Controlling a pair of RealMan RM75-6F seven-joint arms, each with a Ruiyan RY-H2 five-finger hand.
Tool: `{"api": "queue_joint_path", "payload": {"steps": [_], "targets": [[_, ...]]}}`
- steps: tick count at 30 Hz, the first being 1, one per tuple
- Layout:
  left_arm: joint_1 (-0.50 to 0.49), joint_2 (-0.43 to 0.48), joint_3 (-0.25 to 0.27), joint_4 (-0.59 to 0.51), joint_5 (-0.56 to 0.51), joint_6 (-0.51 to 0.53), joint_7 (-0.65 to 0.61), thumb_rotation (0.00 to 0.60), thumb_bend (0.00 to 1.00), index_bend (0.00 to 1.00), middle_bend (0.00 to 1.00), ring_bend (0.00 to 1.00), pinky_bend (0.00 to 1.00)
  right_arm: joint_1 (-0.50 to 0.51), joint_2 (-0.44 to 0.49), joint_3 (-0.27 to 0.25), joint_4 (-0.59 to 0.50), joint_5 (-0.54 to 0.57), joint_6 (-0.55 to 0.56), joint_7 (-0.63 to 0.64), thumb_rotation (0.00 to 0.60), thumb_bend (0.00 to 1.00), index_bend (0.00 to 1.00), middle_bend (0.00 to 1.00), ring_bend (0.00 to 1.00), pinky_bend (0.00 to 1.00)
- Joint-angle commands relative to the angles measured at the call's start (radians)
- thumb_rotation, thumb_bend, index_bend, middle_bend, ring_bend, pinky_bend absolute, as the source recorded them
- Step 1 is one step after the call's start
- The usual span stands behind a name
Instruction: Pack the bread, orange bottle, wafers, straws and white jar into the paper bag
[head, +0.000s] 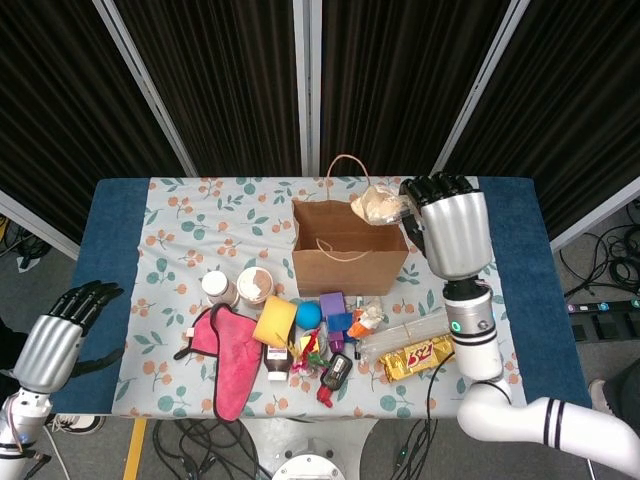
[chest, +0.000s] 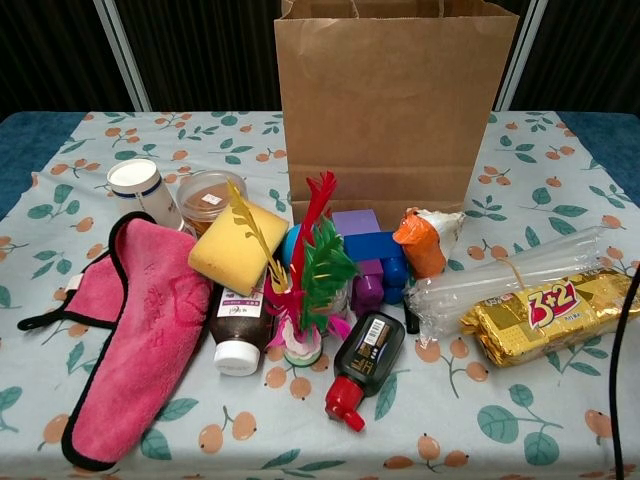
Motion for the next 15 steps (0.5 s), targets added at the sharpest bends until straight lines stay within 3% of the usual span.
{"api": "queue_joint_path", "payload": {"steps": [1,6,8,11,15], "targets": [[-0.004,0.0,-0.001,0.003,-0.003,-0.007,-0.003,0.6,0.1,0.22,0.29,0.17,0.22,0.038,-0.064,-0.031,0.083,0.029,-0.015,-0.017,0.6,0.51,0.81,0.62,0.54,0.61],[-0.009,0.01,0.004,0.015,-0.001,-0.016,-0.004,0.6,0.1,0.22,0.29,0.17,0.22,0.048,-0.091,-0.055,0.144,0.056,-0.026,0.0,0.6,0.5,0.8,0.61,0.54,0.61],[-0.009,0.013,0.002,0.018,-0.006,-0.016,-0.01,0.6,0.1,0.22,0.29,0.17,0.22,0.05,-0.095,-0.06,0.155,0.066,-0.033,0.016,0.6,0.43,0.77,0.58,0.52,0.59],[-0.009,0.013,0.001,0.023,-0.015,-0.017,-0.018,0.6,0.1,0.22,0.29,0.17,0.22,0.053,-0.081,-0.074,0.152,0.072,-0.053,0.024,0.6,0.26,0.65,0.49,0.42,0.47],[-0.008,0.013,0.0,0.031,-0.021,-0.015,-0.028,0.6,0.1,0.22,0.29,0.17,0.22,0.054,-0.054,-0.078,0.134,0.066,-0.069,0.065,0.6,0.11,0.4,0.32,0.2,0.24]]}}
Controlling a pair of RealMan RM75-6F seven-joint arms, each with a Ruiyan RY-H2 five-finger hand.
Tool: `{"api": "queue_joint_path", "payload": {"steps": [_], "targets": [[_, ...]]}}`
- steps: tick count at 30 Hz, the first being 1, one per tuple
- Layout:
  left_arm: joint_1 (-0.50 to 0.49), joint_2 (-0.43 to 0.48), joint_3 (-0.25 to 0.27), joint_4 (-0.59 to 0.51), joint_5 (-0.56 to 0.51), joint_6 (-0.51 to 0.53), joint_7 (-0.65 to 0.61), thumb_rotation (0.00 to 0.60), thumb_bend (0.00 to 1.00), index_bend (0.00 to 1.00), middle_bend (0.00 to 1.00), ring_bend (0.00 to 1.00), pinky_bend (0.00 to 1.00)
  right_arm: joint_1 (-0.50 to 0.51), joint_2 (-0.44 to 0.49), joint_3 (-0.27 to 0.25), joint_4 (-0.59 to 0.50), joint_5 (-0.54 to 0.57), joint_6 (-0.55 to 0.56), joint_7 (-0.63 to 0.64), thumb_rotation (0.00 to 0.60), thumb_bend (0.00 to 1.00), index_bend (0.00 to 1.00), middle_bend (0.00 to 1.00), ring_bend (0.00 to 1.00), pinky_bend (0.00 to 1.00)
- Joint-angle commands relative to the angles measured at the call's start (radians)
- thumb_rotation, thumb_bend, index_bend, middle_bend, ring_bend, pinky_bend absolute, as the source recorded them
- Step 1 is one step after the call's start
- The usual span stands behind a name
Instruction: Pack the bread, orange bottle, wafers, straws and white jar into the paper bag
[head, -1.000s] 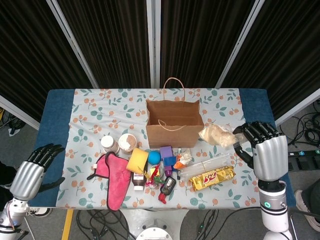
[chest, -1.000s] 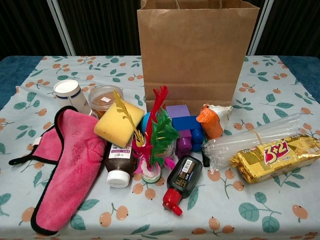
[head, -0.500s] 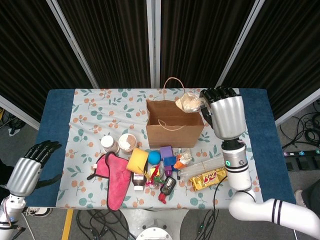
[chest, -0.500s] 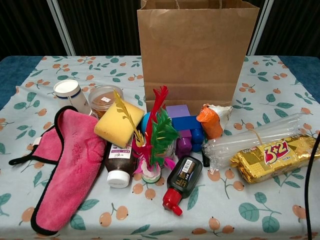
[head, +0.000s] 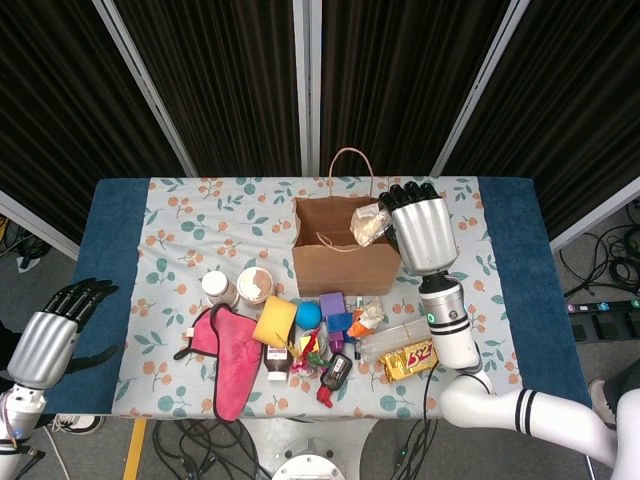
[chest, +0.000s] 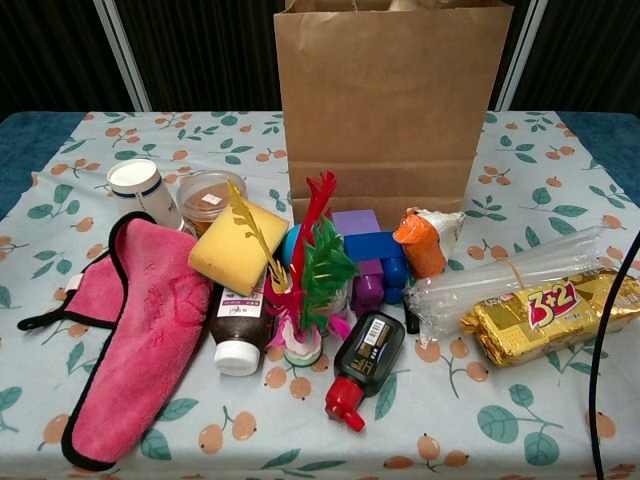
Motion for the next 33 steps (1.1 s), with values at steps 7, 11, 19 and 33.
{"api": "queue_joint_path", "payload": {"steps": [7,11,19,33], "targets": [[-0.003,0.0,-0.008,0.007,-0.003,0.01,-0.008,0.6,0.1,0.22,0.29,0.17,0.22,0.014,0.027,-0.007,-0.038,-0.042,0.012,0.047,0.6,0.12,0.37,0.3,0.19,0.23],[-0.003,-0.005,-0.004,0.006,0.002,0.009,-0.006,0.6,0.1,0.22,0.29,0.17,0.22,0.016,0.03,-0.008,-0.071,-0.048,0.026,0.042,0.6,0.12,0.37,0.3,0.19,0.23],[-0.003,-0.008,-0.005,0.003,0.0,0.014,-0.007,0.6,0.1,0.22,0.29,0.17,0.22,-0.021,0.099,0.01,-0.188,-0.083,0.093,0.058,0.6,0.12,0.37,0.31,0.2,0.23],[0.002,-0.027,0.007,0.005,0.012,0.019,-0.004,0.6,0.1,0.22,0.29,0.17,0.22,-0.376,0.323,-0.383,-0.31,-0.202,0.112,0.387,0.6,0.07,0.37,0.32,0.21,0.24]]}}
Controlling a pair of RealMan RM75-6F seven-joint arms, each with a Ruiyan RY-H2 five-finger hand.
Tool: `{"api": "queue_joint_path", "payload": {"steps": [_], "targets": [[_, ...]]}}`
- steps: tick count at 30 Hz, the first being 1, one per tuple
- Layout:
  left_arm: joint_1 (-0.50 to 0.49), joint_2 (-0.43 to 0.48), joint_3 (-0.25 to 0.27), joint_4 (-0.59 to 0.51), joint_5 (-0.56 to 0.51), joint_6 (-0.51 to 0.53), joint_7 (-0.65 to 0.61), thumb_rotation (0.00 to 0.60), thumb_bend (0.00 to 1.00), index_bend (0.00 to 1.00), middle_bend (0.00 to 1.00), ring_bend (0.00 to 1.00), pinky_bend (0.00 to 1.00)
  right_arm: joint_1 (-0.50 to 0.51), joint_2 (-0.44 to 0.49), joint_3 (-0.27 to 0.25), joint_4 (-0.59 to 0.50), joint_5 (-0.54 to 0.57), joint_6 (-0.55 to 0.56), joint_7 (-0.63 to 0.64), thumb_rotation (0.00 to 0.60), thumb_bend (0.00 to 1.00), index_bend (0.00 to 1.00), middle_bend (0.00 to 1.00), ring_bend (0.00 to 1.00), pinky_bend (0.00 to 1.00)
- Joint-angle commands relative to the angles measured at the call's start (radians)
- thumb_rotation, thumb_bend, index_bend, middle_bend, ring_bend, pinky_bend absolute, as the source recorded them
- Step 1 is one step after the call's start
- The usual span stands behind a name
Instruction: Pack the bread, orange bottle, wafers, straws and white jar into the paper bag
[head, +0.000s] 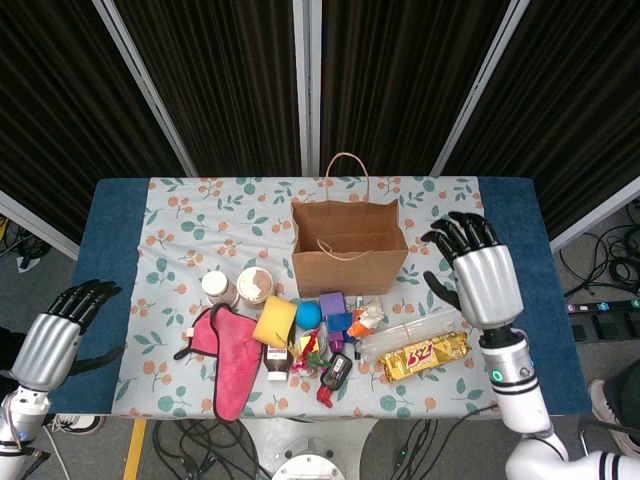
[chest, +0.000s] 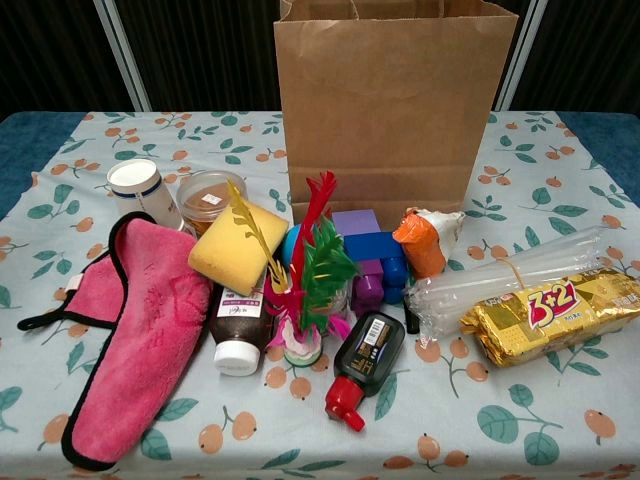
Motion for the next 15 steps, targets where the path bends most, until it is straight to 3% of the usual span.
{"api": "queue_joint_path", "payload": {"steps": [1,8,15], "targets": [[-0.001,-0.002,0.002,0.001,0.003,-0.002,0.002,0.6,0.1,0.22,0.29,0.17,0.22,-0.123,0.009,-0.185,0.077,-0.075,-0.036,0.234,0.6,0.07,0.37,0.32,0.21,0.24],[0.003,-0.005,0.003,0.002,0.014,0.011,0.023,0.6,0.1,0.22,0.29,0.17,0.22,-0.121,-0.145,-0.227,0.254,-0.106,-0.121,0.332,0.6,0.07,0.37,0.32,0.21,0.24],[0.009,-0.008,-0.003,0.019,0.004,0.025,0.02,0.6,0.1,0.22,0.29,0.17,0.22,-0.089,-0.27,-0.195,0.37,-0.087,-0.192,0.377,0.6,0.06,0.36,0.3,0.2,0.23]]}}
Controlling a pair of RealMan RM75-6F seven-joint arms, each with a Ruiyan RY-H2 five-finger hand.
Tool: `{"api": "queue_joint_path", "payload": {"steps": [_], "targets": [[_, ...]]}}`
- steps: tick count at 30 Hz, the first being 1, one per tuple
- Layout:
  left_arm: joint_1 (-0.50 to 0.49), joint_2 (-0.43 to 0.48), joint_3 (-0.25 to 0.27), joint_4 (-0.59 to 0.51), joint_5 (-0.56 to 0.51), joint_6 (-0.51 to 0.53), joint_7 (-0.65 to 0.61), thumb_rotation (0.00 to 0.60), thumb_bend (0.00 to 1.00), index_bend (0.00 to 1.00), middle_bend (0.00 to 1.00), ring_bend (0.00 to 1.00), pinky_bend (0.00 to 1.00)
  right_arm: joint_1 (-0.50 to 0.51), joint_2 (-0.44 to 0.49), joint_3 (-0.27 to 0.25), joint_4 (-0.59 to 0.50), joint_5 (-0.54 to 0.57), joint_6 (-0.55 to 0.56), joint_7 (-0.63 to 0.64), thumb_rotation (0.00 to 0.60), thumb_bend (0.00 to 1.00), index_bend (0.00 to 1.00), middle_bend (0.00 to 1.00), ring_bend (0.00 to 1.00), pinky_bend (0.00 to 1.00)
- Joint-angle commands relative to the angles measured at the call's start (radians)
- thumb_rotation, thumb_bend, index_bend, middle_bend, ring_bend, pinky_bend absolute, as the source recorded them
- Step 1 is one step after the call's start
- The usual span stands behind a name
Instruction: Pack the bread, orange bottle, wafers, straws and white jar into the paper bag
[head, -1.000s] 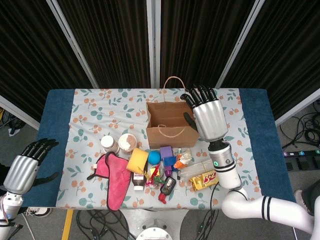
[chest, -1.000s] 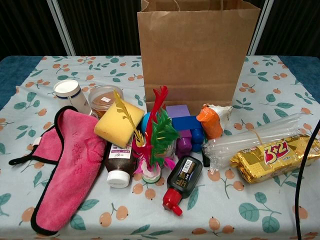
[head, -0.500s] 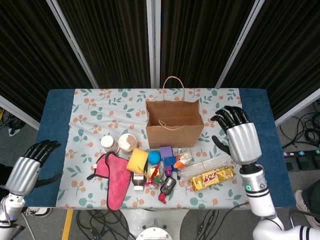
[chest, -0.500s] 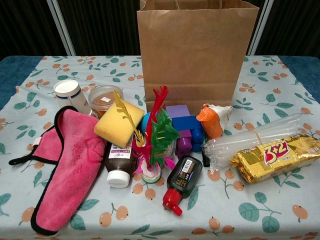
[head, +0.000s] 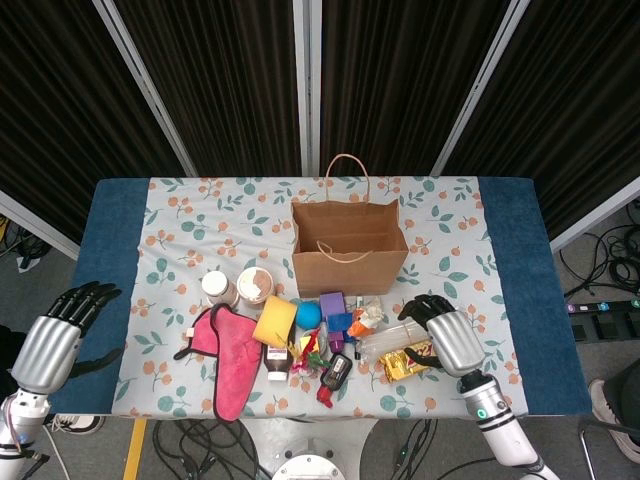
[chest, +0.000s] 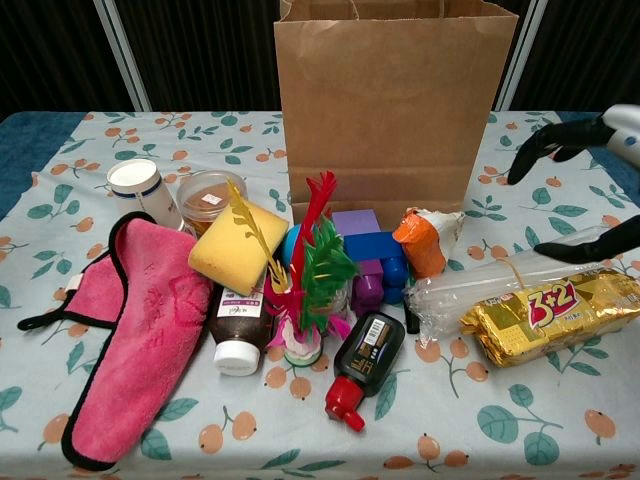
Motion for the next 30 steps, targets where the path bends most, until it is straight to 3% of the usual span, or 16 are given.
{"api": "queue_joint_path", "payload": {"steps": [1,9,16,21,30], "targets": [[0.002,-0.003,-0.008,0.003,-0.011,0.007,-0.009,0.6,0.1,0.22,0.29,0.17,0.22,0.016,-0.054,0.016,0.049,-0.001,-0.029,0.031,0.6,0.06,0.36,0.3,0.19,0.23],[-0.001,-0.01,-0.019,0.033,-0.018,0.015,-0.022,0.6,0.1,0.22,0.29,0.17,0.22,0.049,-0.164,0.056,0.134,-0.026,-0.036,0.024,0.6,0.06,0.27,0.2,0.09,0.11],[0.002,-0.009,-0.02,0.044,-0.026,0.018,-0.04,0.6,0.1,0.22,0.29,0.17,0.22,0.061,-0.235,0.076,0.198,0.035,-0.083,-0.038,0.6,0.07,0.26,0.2,0.09,0.1],[0.002,-0.009,-0.02,0.049,-0.027,0.018,-0.048,0.6,0.1,0.22,0.29,0.17,0.22,0.055,-0.275,0.085,0.244,0.078,-0.095,-0.073,0.6,0.09,0.26,0.24,0.14,0.15],[0.003,-0.019,-0.02,0.062,-0.032,0.018,-0.052,0.6,0.1,0.22,0.29,0.17,0.22,0.066,-0.322,0.097,0.305,0.084,-0.106,-0.049,0.6,0.18,0.41,0.35,0.26,0.29]]}}
